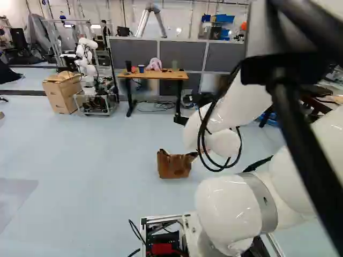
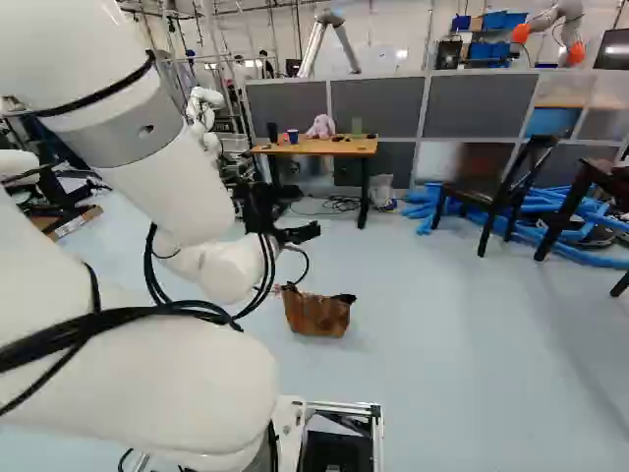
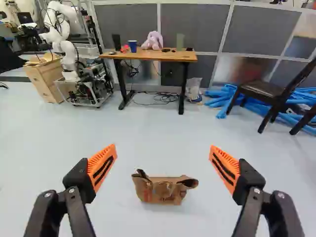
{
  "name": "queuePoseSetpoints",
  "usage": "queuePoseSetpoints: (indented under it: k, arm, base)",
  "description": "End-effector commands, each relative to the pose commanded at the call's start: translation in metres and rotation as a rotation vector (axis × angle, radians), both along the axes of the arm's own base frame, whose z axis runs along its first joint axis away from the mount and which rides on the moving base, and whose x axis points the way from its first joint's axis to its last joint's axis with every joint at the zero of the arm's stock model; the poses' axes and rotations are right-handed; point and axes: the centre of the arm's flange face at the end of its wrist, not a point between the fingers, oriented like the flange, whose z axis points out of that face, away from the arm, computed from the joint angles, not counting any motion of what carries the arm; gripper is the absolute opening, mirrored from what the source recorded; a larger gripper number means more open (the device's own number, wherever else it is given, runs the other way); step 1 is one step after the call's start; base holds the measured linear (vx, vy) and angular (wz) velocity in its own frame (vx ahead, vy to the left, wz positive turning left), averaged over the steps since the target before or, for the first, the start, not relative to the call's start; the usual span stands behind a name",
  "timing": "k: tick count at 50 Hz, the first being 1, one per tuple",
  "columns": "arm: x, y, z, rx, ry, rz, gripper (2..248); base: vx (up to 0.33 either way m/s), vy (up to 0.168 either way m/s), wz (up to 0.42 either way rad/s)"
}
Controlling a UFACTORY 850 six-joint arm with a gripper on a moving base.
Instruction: Pick up the bag on the ground and place it on the table
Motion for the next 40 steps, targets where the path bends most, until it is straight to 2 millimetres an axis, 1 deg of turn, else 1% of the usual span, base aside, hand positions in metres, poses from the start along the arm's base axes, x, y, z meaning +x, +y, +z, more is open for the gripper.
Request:
queuePoseSetpoints:
  k: [18,40]
  arm:
    - [0.0,0.0,0.0,0.0,0.0,0.0,247]
    - [0.0,0.0,0.0,0.0,0.0,0.0,247]
  base:
    - [0.023,0.001,-0.003]
    - [0.136,0.001,-0.006]
